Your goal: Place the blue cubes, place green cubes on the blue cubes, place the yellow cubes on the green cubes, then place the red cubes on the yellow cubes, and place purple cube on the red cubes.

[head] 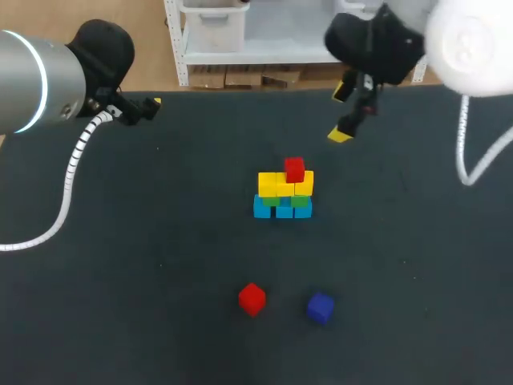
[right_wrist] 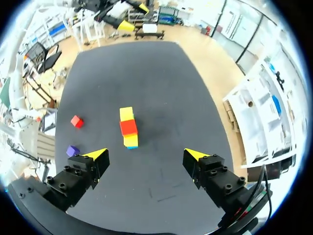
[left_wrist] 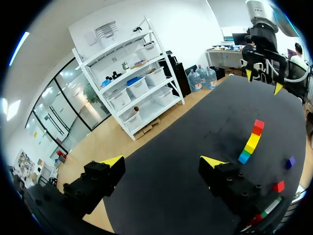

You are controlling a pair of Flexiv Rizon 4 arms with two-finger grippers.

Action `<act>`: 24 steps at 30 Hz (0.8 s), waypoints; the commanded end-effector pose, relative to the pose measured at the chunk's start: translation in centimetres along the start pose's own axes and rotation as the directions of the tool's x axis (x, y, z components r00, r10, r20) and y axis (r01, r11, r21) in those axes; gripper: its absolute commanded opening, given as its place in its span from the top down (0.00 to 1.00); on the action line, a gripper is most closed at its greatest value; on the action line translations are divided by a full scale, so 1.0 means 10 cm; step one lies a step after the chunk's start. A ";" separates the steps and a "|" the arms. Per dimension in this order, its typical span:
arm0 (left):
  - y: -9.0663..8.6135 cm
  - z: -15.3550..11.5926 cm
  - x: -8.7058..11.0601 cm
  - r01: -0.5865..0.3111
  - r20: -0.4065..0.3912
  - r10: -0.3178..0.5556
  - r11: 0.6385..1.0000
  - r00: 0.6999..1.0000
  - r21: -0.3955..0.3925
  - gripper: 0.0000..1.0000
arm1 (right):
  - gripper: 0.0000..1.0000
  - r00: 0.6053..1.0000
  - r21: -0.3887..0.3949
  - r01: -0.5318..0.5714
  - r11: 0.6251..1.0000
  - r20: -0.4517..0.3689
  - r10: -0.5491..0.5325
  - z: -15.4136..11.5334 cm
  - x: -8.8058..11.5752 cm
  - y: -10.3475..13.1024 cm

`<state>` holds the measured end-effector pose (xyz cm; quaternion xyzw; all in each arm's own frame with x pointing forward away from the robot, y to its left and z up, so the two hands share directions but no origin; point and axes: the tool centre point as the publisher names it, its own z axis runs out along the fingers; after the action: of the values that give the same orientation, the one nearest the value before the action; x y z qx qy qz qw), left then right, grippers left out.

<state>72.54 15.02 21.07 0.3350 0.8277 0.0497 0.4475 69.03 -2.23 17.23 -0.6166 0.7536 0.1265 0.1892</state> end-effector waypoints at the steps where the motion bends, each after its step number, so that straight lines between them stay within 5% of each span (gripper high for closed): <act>1: 0.01 0.01 0.00 -0.001 0.001 0.001 1.000 1.000 0.005 0.00 | 0.00 0.970 0.035 -0.037 0.999 0.243 0.028 -0.11 0.20 0.05; 24: 0.01 0.01 0.00 -0.001 0.001 0.001 1.000 1.000 0.005 0.00 | 0.00 0.831 0.102 -0.366 0.925 0.482 0.276 -0.32 0.87 -0.31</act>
<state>72.54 15.02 21.07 0.3350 0.8277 0.0497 0.4475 70.53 -11.32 16.60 -0.4220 0.8054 0.2058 0.3618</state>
